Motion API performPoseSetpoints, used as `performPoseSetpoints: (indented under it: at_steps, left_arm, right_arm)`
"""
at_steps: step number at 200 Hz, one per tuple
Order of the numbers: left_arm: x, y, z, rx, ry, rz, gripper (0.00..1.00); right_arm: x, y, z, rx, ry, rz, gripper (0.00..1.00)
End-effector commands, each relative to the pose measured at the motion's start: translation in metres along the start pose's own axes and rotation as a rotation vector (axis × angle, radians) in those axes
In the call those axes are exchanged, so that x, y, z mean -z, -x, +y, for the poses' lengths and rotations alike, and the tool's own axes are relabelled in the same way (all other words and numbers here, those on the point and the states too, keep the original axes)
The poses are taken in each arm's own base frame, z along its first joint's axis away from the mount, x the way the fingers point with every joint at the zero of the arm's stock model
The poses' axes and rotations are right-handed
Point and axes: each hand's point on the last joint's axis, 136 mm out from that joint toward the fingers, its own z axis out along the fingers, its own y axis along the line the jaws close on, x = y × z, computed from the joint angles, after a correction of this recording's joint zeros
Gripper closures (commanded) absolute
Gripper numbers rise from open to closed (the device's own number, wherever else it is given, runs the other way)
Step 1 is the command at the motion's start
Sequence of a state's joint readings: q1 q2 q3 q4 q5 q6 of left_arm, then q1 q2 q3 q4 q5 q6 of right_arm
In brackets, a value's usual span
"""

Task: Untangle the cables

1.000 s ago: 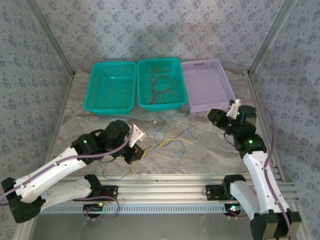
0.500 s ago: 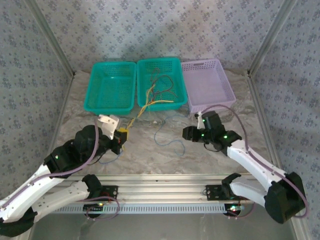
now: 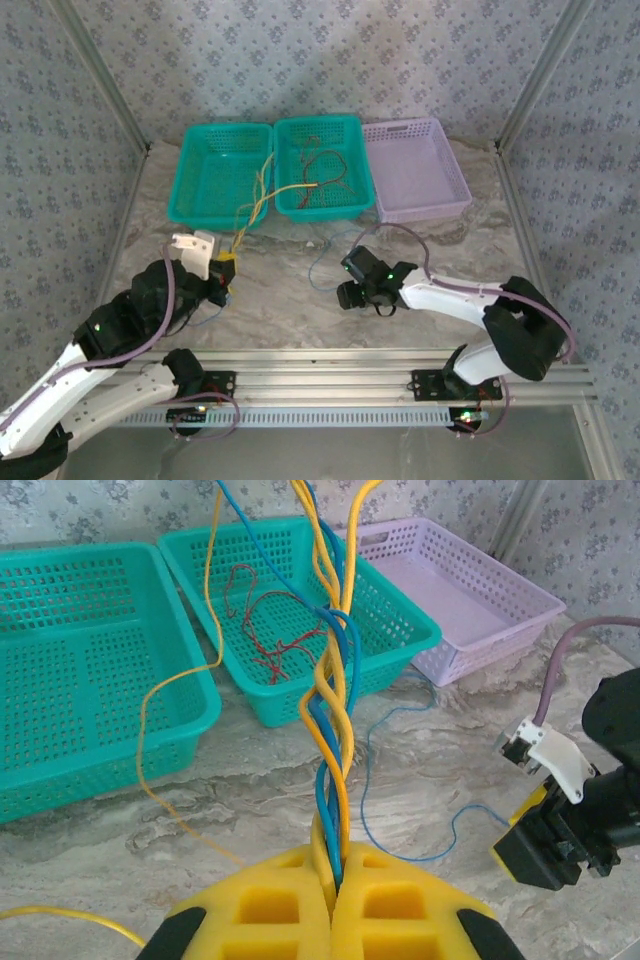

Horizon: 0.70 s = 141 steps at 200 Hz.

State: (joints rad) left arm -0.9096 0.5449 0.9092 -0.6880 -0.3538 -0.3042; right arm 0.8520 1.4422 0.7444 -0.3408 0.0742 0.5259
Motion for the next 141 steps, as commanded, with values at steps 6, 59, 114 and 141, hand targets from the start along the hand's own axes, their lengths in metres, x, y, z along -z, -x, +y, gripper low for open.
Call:
performPoseSetpoints:
  at_steps: [6, 59, 114, 141]
  left_arm:
    - [0.002, -0.001, 0.007, -0.001, 0.031, -0.003, 1.0]
    - [0.001, -0.004, 0.006, -0.004, 0.028, 0.008, 1.0]
    - [-0.002, -0.006, 0.004, -0.018, 0.024, 0.027, 1.0]
    - [-0.003, -0.007, 0.003, -0.019, 0.021, 0.03, 1.0]
  right_arm:
    - [-0.005, 0.011, -0.007, 0.045, -0.11, -0.027, 0.46]
    - [-0.018, 0.006, -0.009, 0.05, -0.142, 0.009, 0.79]
    - [-0.005, 0.008, -0.004, 0.031, -0.106, 0.002, 1.0]
    - [0.042, 0.034, 0.003, 0.039, -0.058, -0.097, 1.0]
